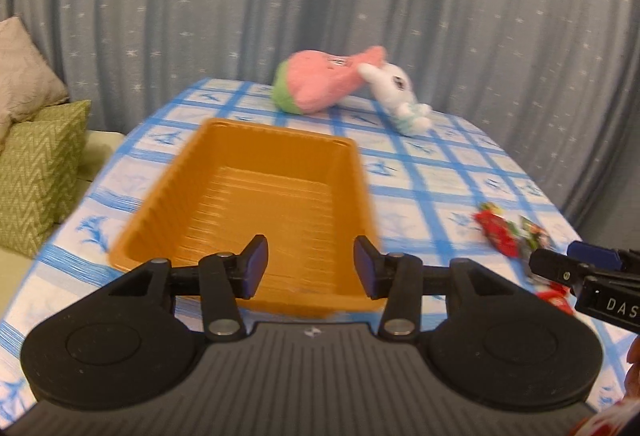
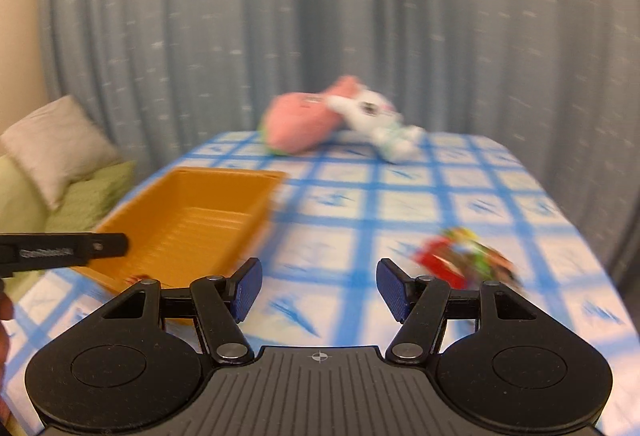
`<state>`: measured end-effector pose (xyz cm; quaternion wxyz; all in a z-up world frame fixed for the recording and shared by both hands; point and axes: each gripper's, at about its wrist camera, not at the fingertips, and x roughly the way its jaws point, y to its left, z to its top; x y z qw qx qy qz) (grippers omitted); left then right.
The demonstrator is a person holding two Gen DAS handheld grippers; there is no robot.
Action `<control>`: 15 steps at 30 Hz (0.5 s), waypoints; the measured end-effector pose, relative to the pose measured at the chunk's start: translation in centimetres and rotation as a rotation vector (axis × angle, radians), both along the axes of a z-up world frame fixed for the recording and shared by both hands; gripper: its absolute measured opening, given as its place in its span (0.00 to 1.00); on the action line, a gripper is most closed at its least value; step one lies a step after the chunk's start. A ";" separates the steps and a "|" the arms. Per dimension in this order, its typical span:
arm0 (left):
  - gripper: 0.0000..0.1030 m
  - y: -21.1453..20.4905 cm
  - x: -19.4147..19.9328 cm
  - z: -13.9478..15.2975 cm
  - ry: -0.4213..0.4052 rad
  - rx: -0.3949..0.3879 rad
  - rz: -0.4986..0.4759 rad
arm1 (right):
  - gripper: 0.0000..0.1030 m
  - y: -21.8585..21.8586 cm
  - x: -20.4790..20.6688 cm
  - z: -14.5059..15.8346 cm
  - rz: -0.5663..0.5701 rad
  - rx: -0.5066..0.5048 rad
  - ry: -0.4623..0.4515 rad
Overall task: Organize snacks
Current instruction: 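Return the left tool to the pile and grasp the square red candy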
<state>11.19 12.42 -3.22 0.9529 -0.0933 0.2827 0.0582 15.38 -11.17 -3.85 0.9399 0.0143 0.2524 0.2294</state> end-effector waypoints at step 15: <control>0.55 -10.8 -1.1 -1.7 0.064 -0.044 -0.153 | 0.62 -12.8 -3.7 -2.6 -0.260 -0.028 0.079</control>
